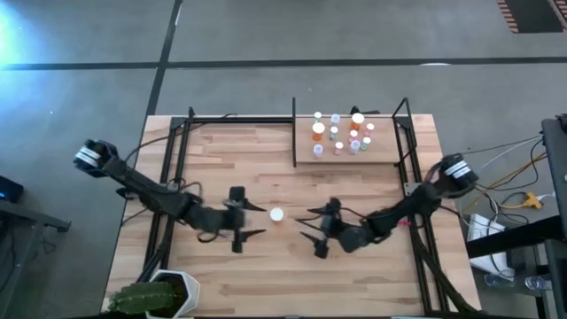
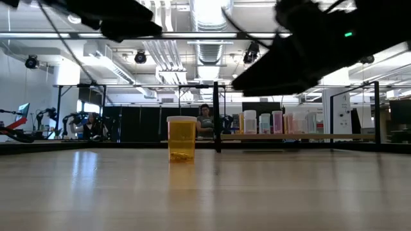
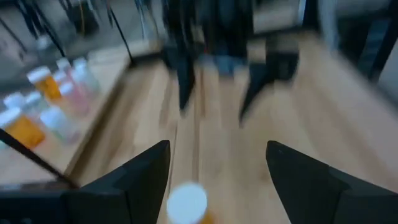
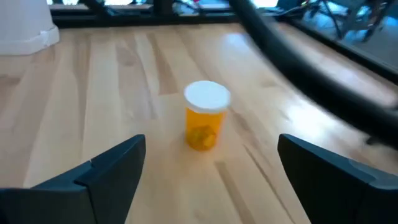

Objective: Pick and place medicine bottles onto shelf by color
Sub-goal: Put the orange pill bottle on the shelf

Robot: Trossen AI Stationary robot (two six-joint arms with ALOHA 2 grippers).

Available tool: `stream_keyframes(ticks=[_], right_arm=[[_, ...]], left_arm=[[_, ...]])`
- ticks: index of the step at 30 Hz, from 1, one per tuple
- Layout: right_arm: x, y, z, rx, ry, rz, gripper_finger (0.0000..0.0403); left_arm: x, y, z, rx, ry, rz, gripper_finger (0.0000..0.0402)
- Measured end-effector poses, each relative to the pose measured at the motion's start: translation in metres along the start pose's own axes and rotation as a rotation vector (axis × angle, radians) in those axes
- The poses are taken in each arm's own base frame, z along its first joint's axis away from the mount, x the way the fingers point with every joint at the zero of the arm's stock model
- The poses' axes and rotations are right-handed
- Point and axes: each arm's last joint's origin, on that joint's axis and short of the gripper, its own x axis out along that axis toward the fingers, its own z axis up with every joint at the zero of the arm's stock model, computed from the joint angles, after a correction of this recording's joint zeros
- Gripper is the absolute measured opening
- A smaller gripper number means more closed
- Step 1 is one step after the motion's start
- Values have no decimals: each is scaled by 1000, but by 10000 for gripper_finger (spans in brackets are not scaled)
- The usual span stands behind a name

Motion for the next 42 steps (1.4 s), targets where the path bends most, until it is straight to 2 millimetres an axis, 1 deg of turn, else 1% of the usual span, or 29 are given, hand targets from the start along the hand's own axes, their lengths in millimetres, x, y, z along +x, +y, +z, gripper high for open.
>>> stream_keyframes(ticks=[4,7,9,12,16,19,24,28,32,37,39,42], right_arm=[[32,6,5,-31,22,7,356],[51,6,9,-31,35,29,353],[62,5,12,-15,38,45,353],[79,1,15,1,41,29,352],[96,-5,18,17,42,0,352],[104,-8,17,17,50,-5,352],[110,-11,14,39,71,40,344],[112,-13,13,44,73,34,314],[114,-13,12,41,78,33,266],[116,-13,11,38,84,75,205],[116,-13,11,31,84,76,193],[116,-13,11,25,83,76,192]], left_arm=[[-22,12,-32,-110,-242,-6,248],[-36,21,-52,-173,-363,-7,248],[-44,25,-64,-202,-412,-6,248],[-51,29,-75,-225,-452,-8,248],[-54,31,-82,-229,-458,-8,248],[-54,31,-83,-230,-460,-9,248],[-53,30,-81,-229,-459,-9,248],[-52,30,-81,-228,-457,-9,248],[-52,30,-81,-227,-456,-9,248],[-52,30,-82,-226,-454,-9,248],[-52,30,-82,-226,-453,-9,248],[-52,30,-82,-226,-453,-9,248]])
